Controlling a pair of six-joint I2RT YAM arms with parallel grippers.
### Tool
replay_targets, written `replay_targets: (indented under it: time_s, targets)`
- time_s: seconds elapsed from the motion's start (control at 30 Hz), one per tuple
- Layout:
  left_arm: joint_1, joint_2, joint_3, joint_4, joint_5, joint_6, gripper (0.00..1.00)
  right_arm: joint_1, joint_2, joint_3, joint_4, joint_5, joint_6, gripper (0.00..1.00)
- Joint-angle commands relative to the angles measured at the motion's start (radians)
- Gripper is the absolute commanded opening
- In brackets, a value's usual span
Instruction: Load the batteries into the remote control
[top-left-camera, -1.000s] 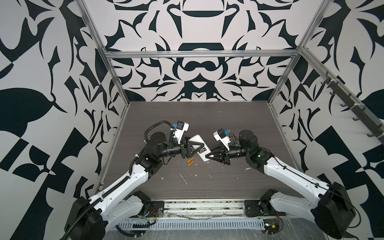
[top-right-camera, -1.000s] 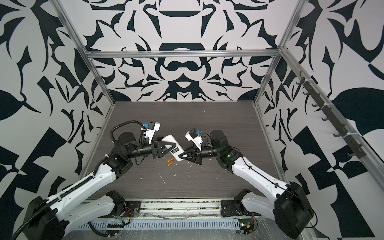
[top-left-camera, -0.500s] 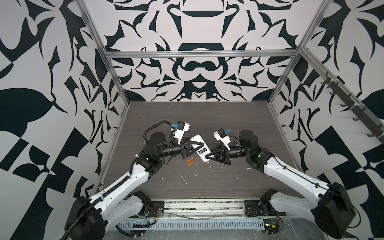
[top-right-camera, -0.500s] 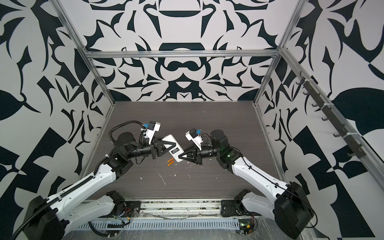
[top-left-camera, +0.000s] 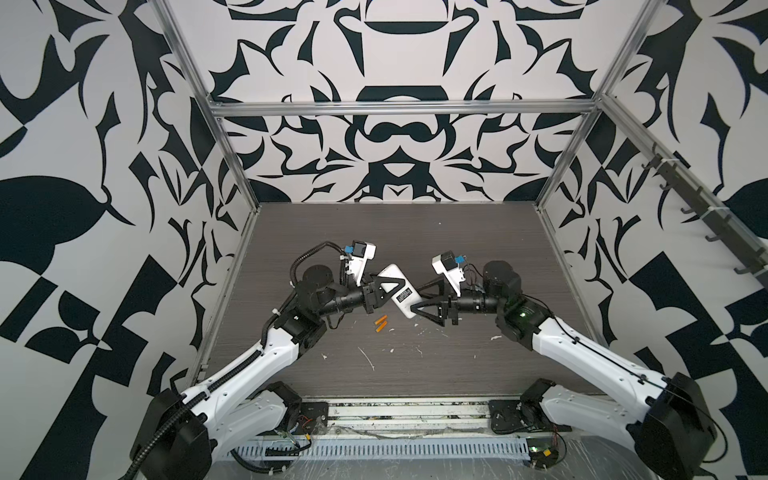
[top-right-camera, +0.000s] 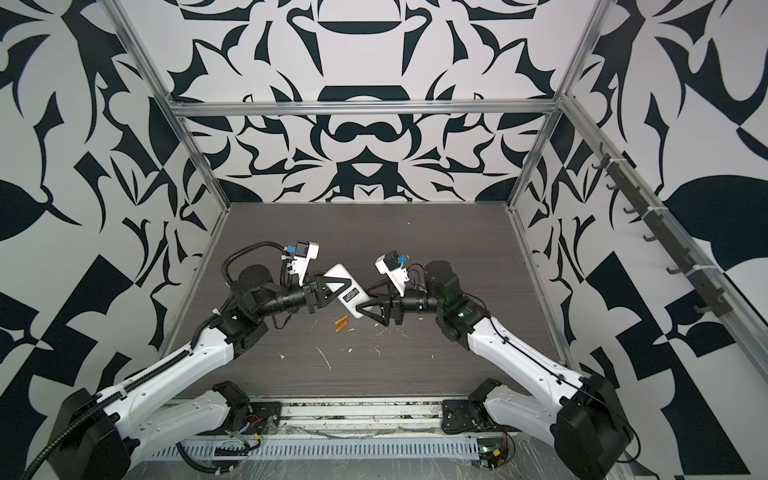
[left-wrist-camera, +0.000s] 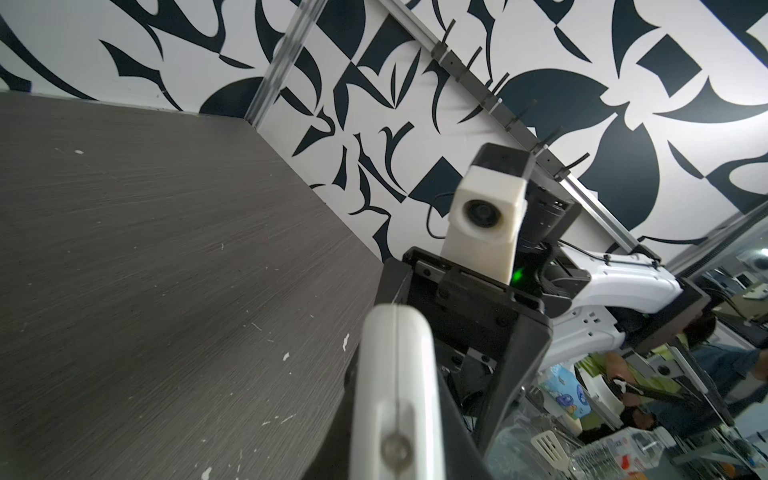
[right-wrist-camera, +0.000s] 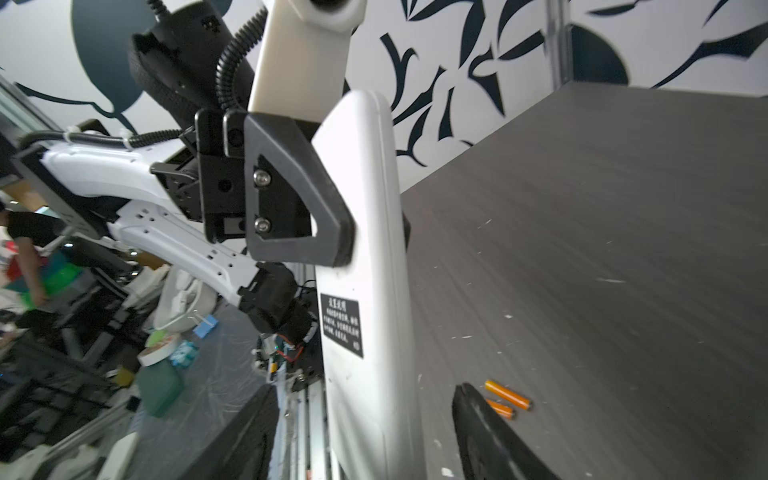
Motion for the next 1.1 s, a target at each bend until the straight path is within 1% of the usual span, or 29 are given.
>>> replay_targets:
  time_s: [0.0, 0.23, 0.37, 0.43, 0.57, 0.73, 0.87, 0.93, 1.07]
  targets:
    - [0.001, -0.023, -0.035, 0.097, -0.086, -0.040, 0.06, -0.003, -0.023, 0.001, 0.011, 0.135, 0.052, 0.71]
    - [0.001, -0.027, -0.076, 0.165, -0.193, -0.076, 0.06, -0.005, -0.008, -0.052, 0.082, 0.255, 0.241, 0.70]
    - [0.001, -0.012, -0.101, 0.225, -0.228, -0.102, 0.05, -0.013, 0.018, -0.091, 0.205, 0.259, 0.380, 0.67]
    - [0.001, -0.004, -0.108, 0.244, -0.232, -0.110, 0.05, -0.015, 0.025, -0.099, 0.254, 0.255, 0.423, 0.66]
    - [0.001, 0.006, -0.117, 0.262, -0.242, -0.115, 0.05, -0.015, 0.042, -0.106, 0.309, 0.254, 0.464, 0.64]
    - [0.001, 0.015, -0.124, 0.275, -0.262, -0.116, 0.05, -0.015, 0.098, -0.128, 0.420, 0.205, 0.521, 0.63]
    - [0.001, 0.022, -0.130, 0.291, -0.268, -0.124, 0.05, -0.015, 0.136, -0.143, 0.488, 0.189, 0.558, 0.62]
    - [0.001, 0.024, -0.129, 0.293, -0.270, -0.126, 0.05, -0.015, 0.145, -0.144, 0.493, 0.187, 0.561, 0.61]
    - [0.001, 0.031, -0.130, 0.296, -0.273, -0.129, 0.05, -0.015, 0.161, -0.141, 0.505, 0.170, 0.567, 0.55]
